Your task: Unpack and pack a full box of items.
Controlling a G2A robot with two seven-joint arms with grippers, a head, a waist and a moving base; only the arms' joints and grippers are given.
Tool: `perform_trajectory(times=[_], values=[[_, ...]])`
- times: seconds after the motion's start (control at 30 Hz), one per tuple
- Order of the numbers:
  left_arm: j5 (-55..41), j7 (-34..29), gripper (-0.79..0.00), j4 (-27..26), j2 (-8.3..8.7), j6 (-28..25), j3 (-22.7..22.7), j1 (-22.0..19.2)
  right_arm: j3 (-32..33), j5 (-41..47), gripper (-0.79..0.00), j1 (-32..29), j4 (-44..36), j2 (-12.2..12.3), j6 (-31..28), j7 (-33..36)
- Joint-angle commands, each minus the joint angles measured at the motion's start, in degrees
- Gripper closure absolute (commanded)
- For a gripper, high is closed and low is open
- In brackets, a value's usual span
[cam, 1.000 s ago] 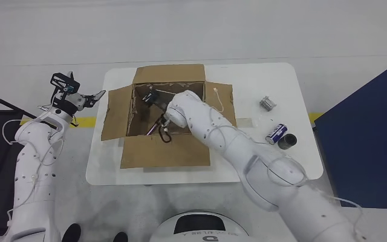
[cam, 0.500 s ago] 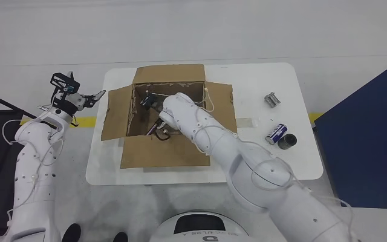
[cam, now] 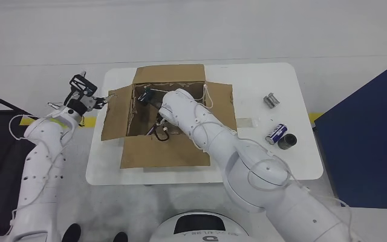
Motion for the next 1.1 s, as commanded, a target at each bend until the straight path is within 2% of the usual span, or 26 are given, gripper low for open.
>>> perform_trajectory(times=[0.0, 0.23, 0.37, 0.47, 0.63, 0.8, 0.93, 1.07], values=[[1.5, -0.4, -0.785, 0.3, 0.03, -0.2, 1.1, -0.3, 0.0, 0.0, -0.785, 0.0, 0.0, 0.0, 0.0, 0.0], [2.6, -1.7, -0.785, 2.1, -0.16, -1.9, 4.8, -2.8, 0.6, 0.9, -0.785, -0.3, -0.4, 0.1, 0.4, -1.6], [3.8, -1.7, -0.785, 2.4, -0.34, -1.7, 7.3, -3.9, 1.8, 2.0, -0.785, -0.2, -1.7, 1.2, -5.1, -3.0], [4.3, -1.6, -0.785, 2.5, -0.49, -1.8, 8.9, -4.5, 2.5, 2.1, -0.785, -0.2, -2.7, 2.0, -7.4, -2.5], [5.3, -1.3, -0.785, 2.5, -0.67, -2.2, 11.4, -5.0, 3.3, 1.5, -0.785, -0.4, -4.5, 3.3, -7.0, 1.6], [5.6, -1.2, -0.785, 1.7, -0.79, -3.3, 13.4, -5.7, 4.7, 1.8, -0.723, -0.6, -6.5, 4.9, -7.8, 4.8], [4.8, -1.1, -0.785, 1.7, -0.89, -3.5, 14.2, -6.6, 6.2, 1.8, -0.72, -1.0, -8.7, 6.6, -9.5, 6.8], [2.9, -1.3, -0.785, 1.6, -0.99, -4.1, 14.4, -7.3, 7.6, 1.2, -0.643, -1.7, -11.0, 8.4, -9.4, 8.6]])
